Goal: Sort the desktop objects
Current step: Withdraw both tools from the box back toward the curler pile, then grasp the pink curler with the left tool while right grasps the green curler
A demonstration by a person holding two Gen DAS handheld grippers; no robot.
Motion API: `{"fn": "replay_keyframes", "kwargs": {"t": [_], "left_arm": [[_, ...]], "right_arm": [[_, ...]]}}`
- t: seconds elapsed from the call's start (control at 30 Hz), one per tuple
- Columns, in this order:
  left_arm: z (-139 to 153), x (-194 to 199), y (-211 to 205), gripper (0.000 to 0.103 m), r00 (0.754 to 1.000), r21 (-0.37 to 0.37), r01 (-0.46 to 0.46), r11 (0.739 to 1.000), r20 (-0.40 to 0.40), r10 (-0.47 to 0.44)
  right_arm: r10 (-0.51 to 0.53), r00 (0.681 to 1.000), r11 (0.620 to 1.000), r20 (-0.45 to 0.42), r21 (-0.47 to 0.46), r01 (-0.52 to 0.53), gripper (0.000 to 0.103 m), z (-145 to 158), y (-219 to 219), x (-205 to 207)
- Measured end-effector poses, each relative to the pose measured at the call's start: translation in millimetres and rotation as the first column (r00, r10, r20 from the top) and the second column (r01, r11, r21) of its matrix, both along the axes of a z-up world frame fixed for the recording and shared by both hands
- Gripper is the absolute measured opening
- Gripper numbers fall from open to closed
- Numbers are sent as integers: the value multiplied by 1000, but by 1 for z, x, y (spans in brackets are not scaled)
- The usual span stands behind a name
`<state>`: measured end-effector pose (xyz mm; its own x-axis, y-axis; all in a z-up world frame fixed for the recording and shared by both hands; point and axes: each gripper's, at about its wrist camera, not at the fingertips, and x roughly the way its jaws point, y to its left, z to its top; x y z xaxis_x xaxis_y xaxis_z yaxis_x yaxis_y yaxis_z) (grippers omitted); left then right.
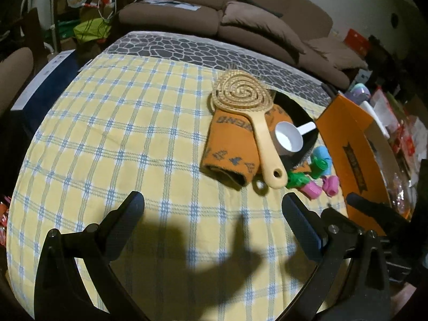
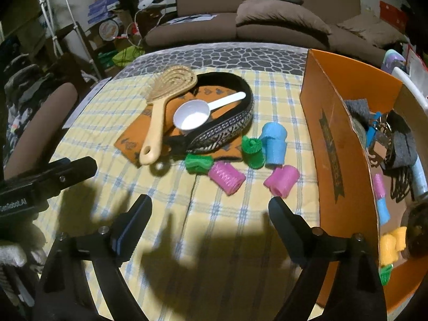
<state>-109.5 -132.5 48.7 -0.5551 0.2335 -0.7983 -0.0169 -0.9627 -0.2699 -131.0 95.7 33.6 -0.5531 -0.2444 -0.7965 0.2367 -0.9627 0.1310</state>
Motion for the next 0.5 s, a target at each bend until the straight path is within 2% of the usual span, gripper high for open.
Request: {"fn": "replay_keyframes", "kwargs": {"t": [0.17,0.37,0.5], "left_arm": [[-6,-12,5,103,1000,-17,13,1000,-17,-13],[-16,-33,8,103,1000,0,21,1000,-8,-21],[-21,-44,13,90,999,-21,37,999,-3,-37]], "right_arm": [[-32,999,999,-1,-29,32,80,-10,6,-15],[-24,1000,1000,-2,9,24,70,-23,4,-28],[12,1000,998,-1,66,-12,65,-29,-2,-33]]}}
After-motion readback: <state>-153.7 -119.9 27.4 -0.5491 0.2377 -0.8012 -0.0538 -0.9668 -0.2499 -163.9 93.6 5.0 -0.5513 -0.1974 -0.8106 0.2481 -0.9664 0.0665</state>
